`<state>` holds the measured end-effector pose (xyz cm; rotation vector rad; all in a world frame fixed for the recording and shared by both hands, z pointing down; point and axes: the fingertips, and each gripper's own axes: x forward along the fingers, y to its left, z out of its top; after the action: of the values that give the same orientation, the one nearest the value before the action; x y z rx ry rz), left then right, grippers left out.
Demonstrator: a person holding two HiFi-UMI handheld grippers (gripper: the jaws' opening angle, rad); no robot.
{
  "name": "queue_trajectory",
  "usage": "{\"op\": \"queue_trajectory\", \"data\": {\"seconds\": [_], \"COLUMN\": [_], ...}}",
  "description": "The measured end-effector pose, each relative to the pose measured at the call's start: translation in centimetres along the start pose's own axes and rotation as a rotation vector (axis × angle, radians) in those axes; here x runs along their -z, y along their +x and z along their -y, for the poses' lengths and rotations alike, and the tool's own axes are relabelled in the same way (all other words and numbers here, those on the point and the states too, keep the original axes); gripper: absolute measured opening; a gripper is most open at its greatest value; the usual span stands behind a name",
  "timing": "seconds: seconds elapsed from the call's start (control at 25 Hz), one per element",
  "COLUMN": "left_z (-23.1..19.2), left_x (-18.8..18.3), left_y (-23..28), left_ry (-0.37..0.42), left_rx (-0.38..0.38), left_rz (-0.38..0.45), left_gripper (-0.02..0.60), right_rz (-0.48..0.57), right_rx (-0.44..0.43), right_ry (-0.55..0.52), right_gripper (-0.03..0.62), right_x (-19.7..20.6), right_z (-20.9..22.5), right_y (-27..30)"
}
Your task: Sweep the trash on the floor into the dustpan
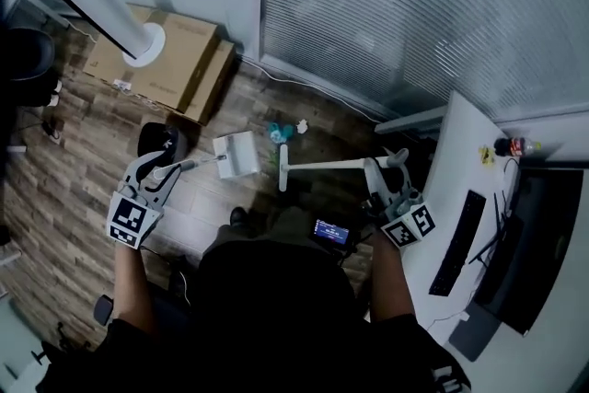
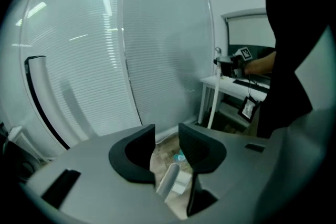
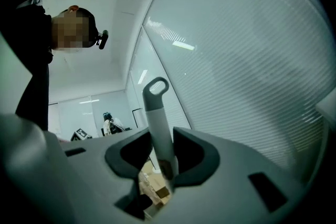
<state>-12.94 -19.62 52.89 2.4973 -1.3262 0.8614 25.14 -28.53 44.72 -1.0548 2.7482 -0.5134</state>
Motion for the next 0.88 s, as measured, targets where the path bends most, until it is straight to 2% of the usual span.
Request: {"op": "queue_trajectory", "data": {"seconds": [0.28, 0.4, 0.52, 0.68, 0.88], "left_z": [0.9, 0.4, 0.0, 0.5, 1.1], "left_x": [6.0, 8.8, 11.6, 15.3, 16.7], "left_y": [1.7, 2.2, 3.2, 3.9, 4.8], "left_ry": [0.177, 0.229, 0.244, 0.254, 0.247], "left_rx": [0.148, 0.191, 0.267, 0.390, 0.451], "left_rz": [-0.418, -0.537, -0.596, -0.643, -0.639], "left_gripper": [0.191, 0.199, 0.204, 0.206, 0.198], "right_rz": [-0.100, -0.147, -0.165, -0.191, -0.191], "right_rx": [-0.170, -0.220, -0.222, -0.171, -0.114], "right_ry": [0.031, 0.036, 0.030, -0.006, -0.001], "right_gripper": [0.118, 0.120, 0.123, 0.123, 0.124], "right_x": [0.9, 1.5, 2.0, 2.5, 2.6], "right_z": [3.7, 4.9, 5.8, 6.9, 8.8], "right_y": [4.0, 4.9, 5.0, 5.0, 4.4]}}
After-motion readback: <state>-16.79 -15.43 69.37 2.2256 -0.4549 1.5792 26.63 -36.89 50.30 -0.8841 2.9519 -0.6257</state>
